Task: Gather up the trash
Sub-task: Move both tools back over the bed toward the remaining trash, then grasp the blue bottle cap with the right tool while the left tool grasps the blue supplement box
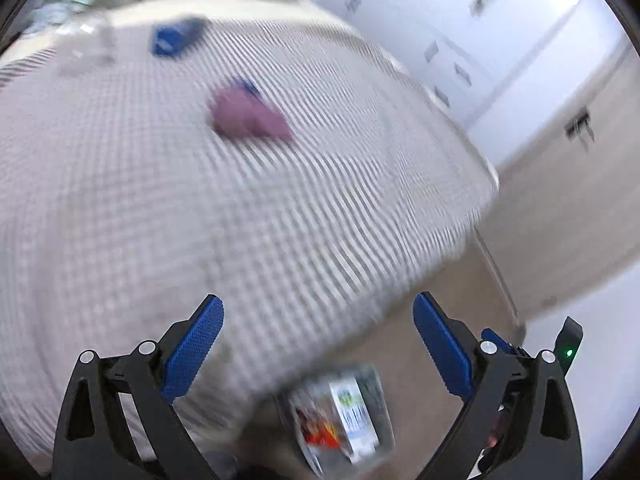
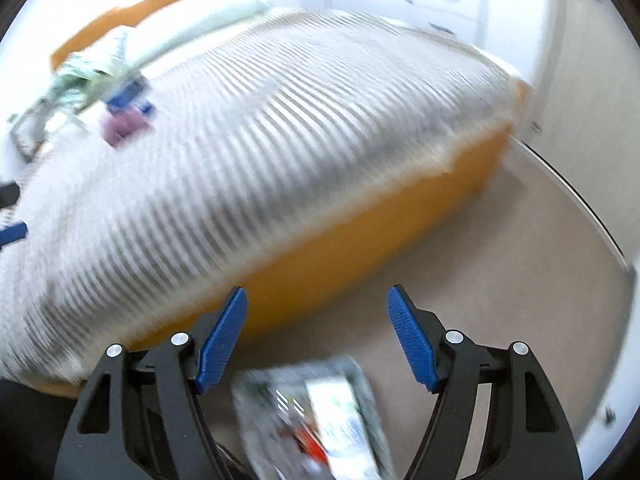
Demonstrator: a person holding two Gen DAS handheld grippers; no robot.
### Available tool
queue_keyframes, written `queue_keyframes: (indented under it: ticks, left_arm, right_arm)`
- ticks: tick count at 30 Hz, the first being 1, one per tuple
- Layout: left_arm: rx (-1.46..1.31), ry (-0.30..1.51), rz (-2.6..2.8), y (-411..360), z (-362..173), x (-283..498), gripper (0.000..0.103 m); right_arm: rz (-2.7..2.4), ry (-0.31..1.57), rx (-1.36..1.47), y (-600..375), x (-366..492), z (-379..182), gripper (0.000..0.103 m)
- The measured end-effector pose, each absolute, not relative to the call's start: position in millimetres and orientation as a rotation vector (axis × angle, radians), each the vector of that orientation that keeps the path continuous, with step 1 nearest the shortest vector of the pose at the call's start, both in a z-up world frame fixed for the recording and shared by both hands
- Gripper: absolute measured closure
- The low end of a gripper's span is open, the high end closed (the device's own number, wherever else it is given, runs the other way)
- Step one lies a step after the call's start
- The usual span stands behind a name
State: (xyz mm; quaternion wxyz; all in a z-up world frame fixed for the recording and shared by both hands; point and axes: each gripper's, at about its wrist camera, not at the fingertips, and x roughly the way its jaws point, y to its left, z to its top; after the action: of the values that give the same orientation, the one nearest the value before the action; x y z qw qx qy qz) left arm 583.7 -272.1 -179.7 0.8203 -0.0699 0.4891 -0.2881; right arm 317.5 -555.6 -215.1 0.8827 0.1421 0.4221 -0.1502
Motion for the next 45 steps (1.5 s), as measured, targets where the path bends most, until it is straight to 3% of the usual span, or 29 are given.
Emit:
queue_keyframes:
  ticks: [10,15,21,22,23,24,27,32,35,38,45]
  left_arm:
    - [-0.165,0.959,-0.369,-163.5,-163.4,693.7,0.01]
    - [-0.087,0.939,-0.295,-143.4,-162.6,728.3,0.01]
    - [0.029,0.916,-0.29,-154.9,-162.7,766.1,0.01]
    - [0.044,0.905,-0.292,-161.5,-160.9,774.7,0.01]
    - [0.052,0.895,-0.295,-163.7,-158.8,778.5,0.01]
    - [0.063,0.876,-0.31,-170.9,-156.8,786.8,0.01]
    - [0.095,0.786,-0.37,-197.7,-148.0,816.1,0.008]
    - [0.121,0.739,-0.429,-245.8,-160.7,884.5,0.007]
    - [0.148,0.774,-0.4,-271.4,-187.3,939.6,0.007]
    - [0.22,0.695,-0.286,-283.1,-210.1,990.8,0.007]
    - [0.398,0.677,-0.368,-308.3,-238.7,1038.3,0.007]
  right_arm:
    - [-0.029,0.782,0.19,-500.1,557.6,-164.4,0.033]
    - [0.12,0.903,0.273,-471.1,681.3,-182.8,0.033]
    - [0.035,1.093,0.061,-420.3,762.4,-228.4,0.033]
    - [0.035,1.093,0.061,-420.3,762.4,-228.4,0.033]
    - [0.043,1.072,0.075,-421.8,764.1,-231.1,0.047]
    - [0.05,1.051,0.096,-425.7,762.0,-230.7,0.05]
    - [0.028,0.939,0.179,-449.4,756.1,-220.2,0.05]
    - [-0.186,0.707,0.063,-495.0,742.8,-208.7,0.05]
    - [-0.215,0.692,0.195,-536.8,742.3,-226.2,0.05]
    - [-0.202,0.641,0.249,-544.5,734.1,-226.2,0.05]
    - [-0.15,0.589,0.204,-536.2,717.6,-218.9,0.05]
